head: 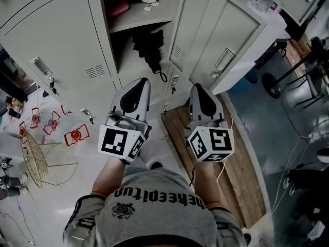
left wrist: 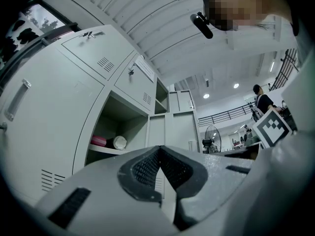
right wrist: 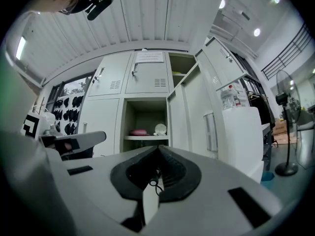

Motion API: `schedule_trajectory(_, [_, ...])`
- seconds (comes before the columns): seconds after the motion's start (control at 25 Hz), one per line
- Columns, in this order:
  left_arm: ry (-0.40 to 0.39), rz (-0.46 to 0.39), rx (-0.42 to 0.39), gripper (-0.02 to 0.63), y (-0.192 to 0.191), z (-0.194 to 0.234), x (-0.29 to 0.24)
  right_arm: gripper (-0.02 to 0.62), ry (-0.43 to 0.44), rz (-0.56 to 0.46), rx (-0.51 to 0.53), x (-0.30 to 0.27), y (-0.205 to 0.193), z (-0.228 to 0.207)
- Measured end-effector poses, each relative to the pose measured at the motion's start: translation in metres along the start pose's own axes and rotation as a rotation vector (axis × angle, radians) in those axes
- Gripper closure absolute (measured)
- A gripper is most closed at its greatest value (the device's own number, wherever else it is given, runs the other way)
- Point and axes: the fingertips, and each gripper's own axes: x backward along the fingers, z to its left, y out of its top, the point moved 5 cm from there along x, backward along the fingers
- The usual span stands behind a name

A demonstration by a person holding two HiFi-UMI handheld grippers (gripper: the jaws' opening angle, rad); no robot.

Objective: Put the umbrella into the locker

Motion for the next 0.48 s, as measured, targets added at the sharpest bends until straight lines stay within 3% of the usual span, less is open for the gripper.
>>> schedule_trajectory(0.48, [-0.012,0.003,0.003,0.603,-0.003,-0.022,0.002,0.592,-0.056,-0.035,0.01,0.034,0.003,-0.015])
